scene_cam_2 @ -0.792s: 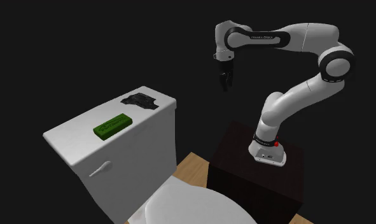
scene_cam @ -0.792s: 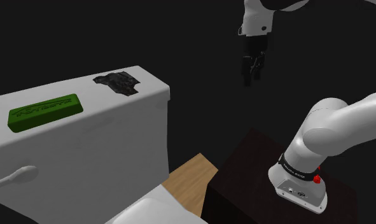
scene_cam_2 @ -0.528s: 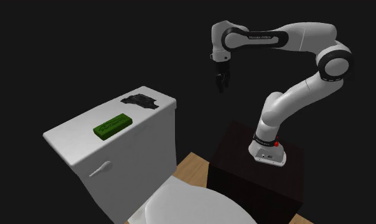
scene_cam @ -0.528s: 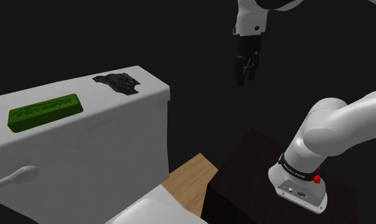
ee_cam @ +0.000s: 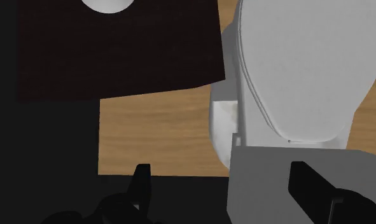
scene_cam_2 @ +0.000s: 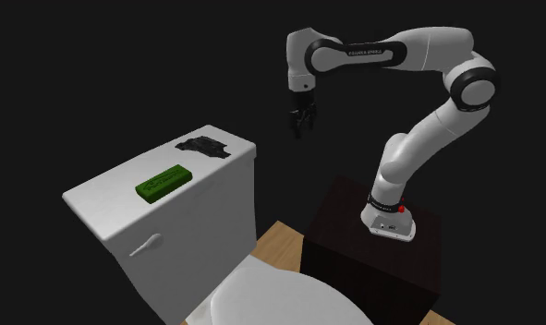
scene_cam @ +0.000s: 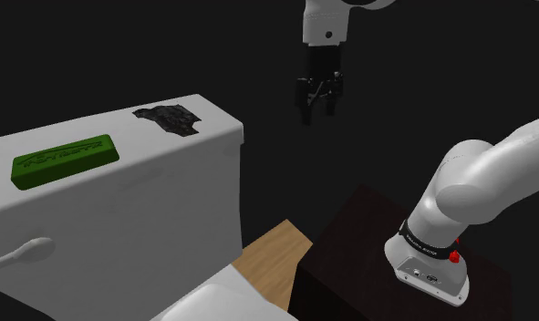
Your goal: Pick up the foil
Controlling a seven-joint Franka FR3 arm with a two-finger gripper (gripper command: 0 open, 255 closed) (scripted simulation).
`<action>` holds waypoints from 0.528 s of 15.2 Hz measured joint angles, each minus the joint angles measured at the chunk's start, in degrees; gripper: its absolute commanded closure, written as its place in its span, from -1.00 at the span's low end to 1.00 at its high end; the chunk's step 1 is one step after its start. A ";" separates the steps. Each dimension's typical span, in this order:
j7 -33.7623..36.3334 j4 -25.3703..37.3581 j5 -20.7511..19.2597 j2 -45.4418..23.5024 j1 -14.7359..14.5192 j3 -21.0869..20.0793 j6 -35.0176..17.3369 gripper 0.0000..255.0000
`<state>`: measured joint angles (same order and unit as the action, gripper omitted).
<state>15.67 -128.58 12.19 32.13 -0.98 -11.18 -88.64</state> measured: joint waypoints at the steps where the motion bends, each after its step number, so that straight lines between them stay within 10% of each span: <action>1: 1.53 0.34 0.44 -0.54 -0.12 -0.95 -0.76 -1.00; 8: 13.90 11.44 0.79 -11.45 -0.29 -8.45 -4.61 -1.00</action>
<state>29.57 -117.14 12.98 20.68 -1.27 -19.63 -93.25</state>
